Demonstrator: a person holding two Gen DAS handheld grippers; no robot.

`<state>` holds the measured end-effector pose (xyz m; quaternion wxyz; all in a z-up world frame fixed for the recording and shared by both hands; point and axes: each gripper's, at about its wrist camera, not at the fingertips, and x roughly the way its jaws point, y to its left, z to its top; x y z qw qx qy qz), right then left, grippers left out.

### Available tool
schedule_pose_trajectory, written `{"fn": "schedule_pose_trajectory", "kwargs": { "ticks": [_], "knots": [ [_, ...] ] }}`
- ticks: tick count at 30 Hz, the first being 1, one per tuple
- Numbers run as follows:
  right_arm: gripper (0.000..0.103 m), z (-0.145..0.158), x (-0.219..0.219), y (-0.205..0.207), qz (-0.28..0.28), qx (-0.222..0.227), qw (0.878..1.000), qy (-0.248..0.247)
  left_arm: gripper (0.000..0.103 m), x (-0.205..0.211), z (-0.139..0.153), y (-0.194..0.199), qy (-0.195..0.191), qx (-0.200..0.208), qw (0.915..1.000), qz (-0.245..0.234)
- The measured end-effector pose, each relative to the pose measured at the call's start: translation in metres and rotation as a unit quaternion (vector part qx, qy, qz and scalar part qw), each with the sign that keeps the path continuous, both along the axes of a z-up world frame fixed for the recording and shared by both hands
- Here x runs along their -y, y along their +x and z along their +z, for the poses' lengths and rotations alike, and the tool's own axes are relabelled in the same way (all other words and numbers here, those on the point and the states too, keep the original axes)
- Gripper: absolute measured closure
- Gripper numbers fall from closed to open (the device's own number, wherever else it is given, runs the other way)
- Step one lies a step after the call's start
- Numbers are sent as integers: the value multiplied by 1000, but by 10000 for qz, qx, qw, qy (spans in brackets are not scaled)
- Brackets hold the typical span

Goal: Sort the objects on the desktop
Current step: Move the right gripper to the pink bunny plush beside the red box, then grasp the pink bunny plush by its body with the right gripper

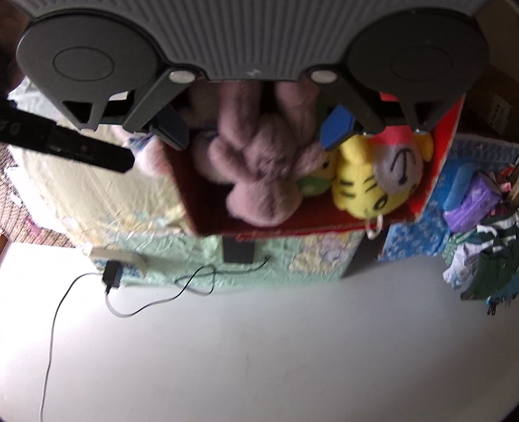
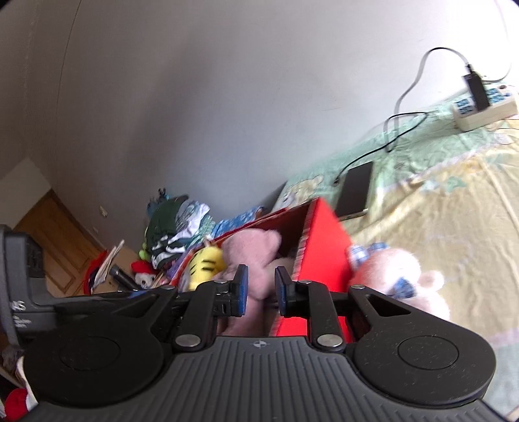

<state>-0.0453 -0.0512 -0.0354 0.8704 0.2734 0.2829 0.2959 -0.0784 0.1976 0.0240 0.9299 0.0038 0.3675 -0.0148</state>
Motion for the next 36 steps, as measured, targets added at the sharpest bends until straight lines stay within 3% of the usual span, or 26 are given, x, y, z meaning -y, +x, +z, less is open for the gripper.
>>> {"fn": "schedule_pose_trajectory", "kwargs": {
  "ticks": [8, 16, 24, 28, 36],
  "knots": [
    [82, -22, 61, 4, -481, -479, 9977, 42, 14, 60, 12, -7, -269, 294, 9961, -781],
    [76, -53, 104, 15, -498, -1127, 9921, 249, 15, 127, -24, -10, -186, 4, 9877, -1555],
    [75, -87, 114, 37, -116, -1666, 9853, 350, 15, 143, -66, 6, -450, -622, 9837, -1625],
    [59, -99, 107, 52, 86, -1825, 9826, 330, 16, 138, -77, 14, -653, -908, 9818, -1535],
    [60, -114, 84, 77, 494, -1970, 9788, 277, 16, 139, -77, 19, -665, -990, 9811, -1521]
  ]
}}
